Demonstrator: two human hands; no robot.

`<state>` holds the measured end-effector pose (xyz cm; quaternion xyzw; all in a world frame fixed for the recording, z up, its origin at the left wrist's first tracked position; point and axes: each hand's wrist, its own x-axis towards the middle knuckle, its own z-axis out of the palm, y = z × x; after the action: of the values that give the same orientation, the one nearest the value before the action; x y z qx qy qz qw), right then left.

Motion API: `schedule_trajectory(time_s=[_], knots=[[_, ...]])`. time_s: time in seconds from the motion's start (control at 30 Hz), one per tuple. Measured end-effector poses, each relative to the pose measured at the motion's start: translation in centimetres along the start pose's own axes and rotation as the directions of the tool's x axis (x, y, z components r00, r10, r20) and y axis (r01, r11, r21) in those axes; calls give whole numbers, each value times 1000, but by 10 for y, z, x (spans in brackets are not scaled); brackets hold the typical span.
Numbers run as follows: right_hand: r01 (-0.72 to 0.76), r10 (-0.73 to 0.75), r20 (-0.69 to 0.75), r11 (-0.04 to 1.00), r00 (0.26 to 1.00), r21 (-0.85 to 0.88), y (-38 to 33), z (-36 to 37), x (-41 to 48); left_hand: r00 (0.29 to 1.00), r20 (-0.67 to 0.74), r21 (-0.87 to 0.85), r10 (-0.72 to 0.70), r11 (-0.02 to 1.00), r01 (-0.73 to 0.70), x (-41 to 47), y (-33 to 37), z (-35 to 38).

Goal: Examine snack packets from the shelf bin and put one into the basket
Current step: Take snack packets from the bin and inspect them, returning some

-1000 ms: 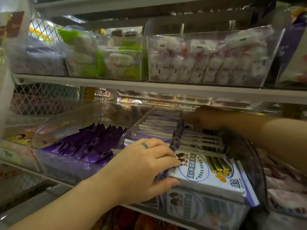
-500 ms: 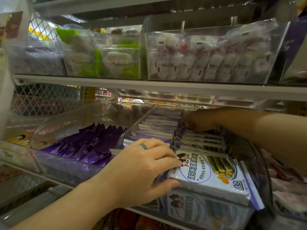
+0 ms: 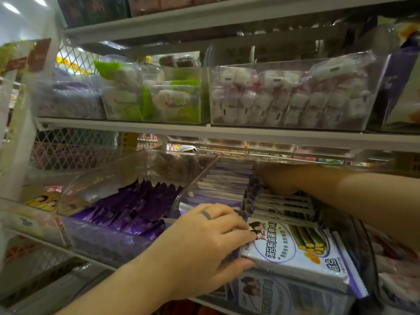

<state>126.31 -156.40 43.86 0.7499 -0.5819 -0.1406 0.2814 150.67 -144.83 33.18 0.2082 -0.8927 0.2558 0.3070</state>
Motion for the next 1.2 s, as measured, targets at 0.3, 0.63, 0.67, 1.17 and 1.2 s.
schedule_trajectory(time_s=[0.3,0.63,0.67,1.17,1.2], knots=[[63,-60,-24,978,998,198,6,-6,-17,1000,29,25,-12,1000,11,-1,4,-5],[-88,138,-174,959,975,269,18,-2,-23,1000,15,-4,7,1000,-7,-1,2,1],[-122,177,-178,951,968,283,18,-3,-24,1000,21,-3,4,1000,-4,0,2,0],[60,215,-669,930,711,362,-52,-70,-170,962,42,103,-270,959,265,-8,29,-26],[125,257,-679,879,688,460,-61,-79,-176,939,-24,29,-342,939,342,-11,33,-29]])
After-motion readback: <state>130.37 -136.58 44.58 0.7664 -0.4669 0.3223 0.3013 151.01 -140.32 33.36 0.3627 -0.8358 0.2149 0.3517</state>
